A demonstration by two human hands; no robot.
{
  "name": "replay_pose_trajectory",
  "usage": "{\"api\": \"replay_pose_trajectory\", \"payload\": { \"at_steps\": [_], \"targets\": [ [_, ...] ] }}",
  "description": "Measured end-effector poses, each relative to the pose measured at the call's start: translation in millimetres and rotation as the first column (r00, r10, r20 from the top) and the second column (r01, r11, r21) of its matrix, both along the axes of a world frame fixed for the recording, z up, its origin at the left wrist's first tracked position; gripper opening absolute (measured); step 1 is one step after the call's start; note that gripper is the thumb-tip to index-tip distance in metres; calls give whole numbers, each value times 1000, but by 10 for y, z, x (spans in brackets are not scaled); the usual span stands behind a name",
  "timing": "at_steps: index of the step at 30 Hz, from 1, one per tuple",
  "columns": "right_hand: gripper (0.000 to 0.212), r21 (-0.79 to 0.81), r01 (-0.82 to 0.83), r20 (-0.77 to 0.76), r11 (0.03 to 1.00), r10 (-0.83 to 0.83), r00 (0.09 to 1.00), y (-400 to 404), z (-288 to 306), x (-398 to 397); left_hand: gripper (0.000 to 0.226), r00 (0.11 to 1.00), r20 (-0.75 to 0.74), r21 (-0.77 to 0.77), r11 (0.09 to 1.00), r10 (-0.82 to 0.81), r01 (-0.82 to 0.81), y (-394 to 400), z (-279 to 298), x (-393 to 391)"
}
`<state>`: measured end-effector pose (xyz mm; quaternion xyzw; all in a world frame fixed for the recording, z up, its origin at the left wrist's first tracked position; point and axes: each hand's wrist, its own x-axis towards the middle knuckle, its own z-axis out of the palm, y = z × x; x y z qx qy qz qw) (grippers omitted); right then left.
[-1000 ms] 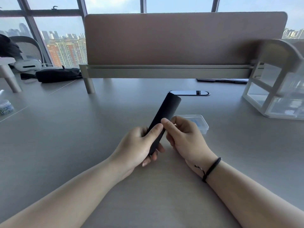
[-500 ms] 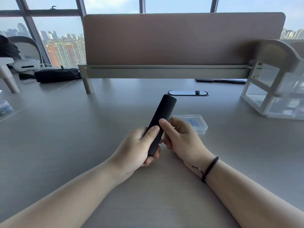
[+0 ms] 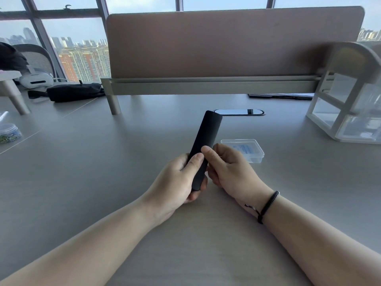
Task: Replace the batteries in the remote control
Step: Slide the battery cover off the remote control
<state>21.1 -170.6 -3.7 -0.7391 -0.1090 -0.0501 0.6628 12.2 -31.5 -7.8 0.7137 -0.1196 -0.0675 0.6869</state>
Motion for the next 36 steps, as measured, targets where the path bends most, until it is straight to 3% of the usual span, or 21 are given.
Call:
{"api": "replay_pose_trajectory", "payload": {
  "at_steps": [8,14,25,30,36],
  "targets": [
    [7,-49,28,34,998,-26,999,-19,-96,52,22,997,-55,-211,975,62,-72,34,56,35],
    [28,-225,55,25,973,-50,998,-27,-107,28,17,968,53,-130,963,246,-238,91,48,136],
    [34,-298,82,5,951,-84,996,-9,-107,15,18,975,-220,-480,872,-12,-97,67,105,100],
    [28,-239,54,-57,970,-70,996,-23,-42,2,25,993,-116,-422,904,18,-65,54,96,112],
    [23,-211,17,-96,977,-38,995,-40,-2,-14,35,994,-103,-396,915,38,-76,62,88,119]
  ]
}}
